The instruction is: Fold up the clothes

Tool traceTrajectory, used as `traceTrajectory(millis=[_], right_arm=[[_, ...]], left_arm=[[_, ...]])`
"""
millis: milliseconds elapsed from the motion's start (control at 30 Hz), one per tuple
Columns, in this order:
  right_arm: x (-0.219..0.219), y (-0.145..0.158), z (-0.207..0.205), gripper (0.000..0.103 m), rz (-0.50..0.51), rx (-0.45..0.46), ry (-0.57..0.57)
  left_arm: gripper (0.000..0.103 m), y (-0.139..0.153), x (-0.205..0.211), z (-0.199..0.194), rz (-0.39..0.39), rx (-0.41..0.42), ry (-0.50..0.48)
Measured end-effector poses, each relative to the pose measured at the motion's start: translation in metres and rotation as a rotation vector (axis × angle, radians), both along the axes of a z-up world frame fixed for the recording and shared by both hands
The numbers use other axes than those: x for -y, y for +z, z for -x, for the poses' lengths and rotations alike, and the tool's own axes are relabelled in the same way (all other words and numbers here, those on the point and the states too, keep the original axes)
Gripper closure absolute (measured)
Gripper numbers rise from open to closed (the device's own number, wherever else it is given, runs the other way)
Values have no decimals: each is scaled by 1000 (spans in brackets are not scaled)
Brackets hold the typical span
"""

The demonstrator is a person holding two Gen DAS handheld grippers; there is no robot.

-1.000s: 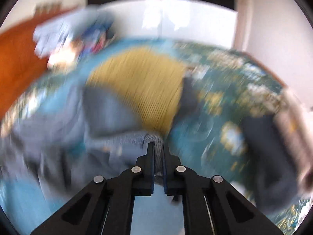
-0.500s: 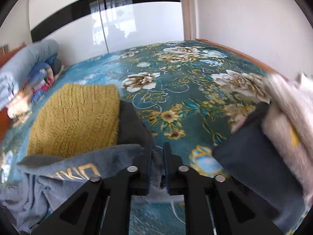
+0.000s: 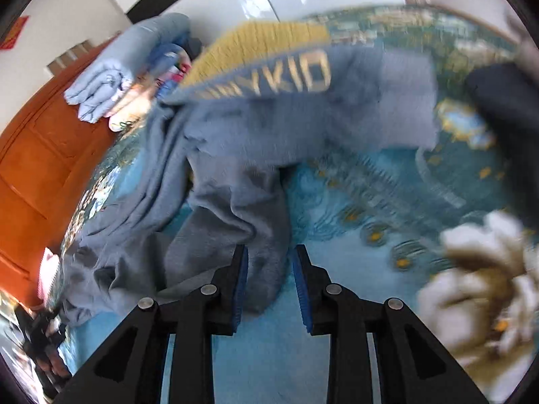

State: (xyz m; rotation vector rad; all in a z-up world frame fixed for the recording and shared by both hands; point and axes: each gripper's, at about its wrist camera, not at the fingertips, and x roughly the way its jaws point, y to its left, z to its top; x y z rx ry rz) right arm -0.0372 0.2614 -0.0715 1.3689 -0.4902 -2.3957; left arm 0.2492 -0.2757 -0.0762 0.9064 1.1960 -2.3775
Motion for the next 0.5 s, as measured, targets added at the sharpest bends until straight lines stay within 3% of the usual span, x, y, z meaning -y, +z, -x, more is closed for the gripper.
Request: traceTrajectory(millis=[33, 67, 100, 133, 233, 433, 500], right_arm=[[0, -8, 5, 75, 34, 31, -20], [0, -14, 7, 75, 66, 54, -39], [-2, -18, 7, 84, 106, 69, -77], [-3, -20, 6, 99, 139, 79, -103], [-2, -13, -5, 100, 196, 79, -112], [-54, 80, -66, 100, 381, -183, -144], [-77, 115, -99, 100, 377, -304, -172]], left_arm=[[70, 0, 1, -1, 7, 10, 9], [74, 0, 1, -1, 10, 18, 14], [76, 0, 1, -1, 7, 15, 16], [79, 2, 1, -1, 10, 14, 18], [83, 14, 2, -4, 6, -10, 31], [86, 41, 16, -21, -22, -80, 114], [86, 50, 22, -28, -32, -103, 145]])
